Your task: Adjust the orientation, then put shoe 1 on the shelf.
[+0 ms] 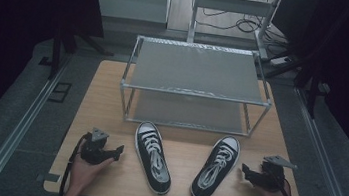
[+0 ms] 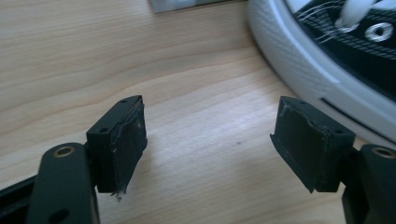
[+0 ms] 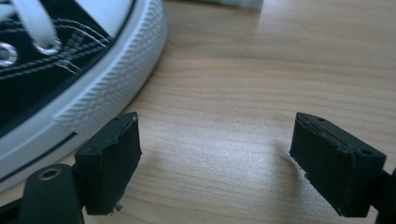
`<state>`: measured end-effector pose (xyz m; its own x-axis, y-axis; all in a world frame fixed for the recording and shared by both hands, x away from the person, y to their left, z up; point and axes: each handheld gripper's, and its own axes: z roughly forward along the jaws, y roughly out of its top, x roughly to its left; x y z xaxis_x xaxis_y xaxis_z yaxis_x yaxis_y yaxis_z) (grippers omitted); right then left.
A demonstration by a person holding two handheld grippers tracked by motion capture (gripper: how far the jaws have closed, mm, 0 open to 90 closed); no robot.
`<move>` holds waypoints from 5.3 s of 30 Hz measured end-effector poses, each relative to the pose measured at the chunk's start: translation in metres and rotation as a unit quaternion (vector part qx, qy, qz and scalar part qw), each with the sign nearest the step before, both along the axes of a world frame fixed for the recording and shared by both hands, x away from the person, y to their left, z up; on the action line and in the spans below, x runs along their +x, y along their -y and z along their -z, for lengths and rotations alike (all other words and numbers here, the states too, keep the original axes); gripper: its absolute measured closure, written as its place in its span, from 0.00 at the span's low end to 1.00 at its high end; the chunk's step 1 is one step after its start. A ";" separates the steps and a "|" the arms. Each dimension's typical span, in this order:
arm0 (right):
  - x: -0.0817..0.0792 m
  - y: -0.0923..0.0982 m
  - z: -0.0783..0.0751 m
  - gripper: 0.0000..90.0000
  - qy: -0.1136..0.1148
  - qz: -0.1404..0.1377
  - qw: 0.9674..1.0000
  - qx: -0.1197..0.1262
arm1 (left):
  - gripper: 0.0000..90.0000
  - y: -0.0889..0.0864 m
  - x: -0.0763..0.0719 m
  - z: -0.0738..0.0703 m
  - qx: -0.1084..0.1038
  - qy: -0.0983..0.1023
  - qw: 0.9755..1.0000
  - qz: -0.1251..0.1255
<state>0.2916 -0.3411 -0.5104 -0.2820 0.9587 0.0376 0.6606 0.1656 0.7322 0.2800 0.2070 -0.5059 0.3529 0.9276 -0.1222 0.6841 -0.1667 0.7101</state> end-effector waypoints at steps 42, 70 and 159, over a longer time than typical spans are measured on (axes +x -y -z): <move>-0.066 -0.125 -0.074 0.99 0.068 -0.295 0.949 0.093 | 0.26 0.029 -0.019 -0.034 -0.014 0.014 0.997 0.071; -0.076 -0.194 -0.035 1.00 -0.008 -0.336 0.939 0.072 | 0.26 0.034 -0.020 -0.035 -0.012 0.005 0.997 0.080; -0.076 -0.206 -0.075 0.62 0.076 -0.289 0.943 0.144 | 0.20 0.029 -0.032 -0.068 -0.071 0.005 0.990 0.123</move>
<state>0.2161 -0.1348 -0.4358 -0.7777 0.5990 0.1908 0.4048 0.2449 0.8810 0.2484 0.1783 -0.4379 0.5671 0.7878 -0.2402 0.6286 -0.2255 0.7444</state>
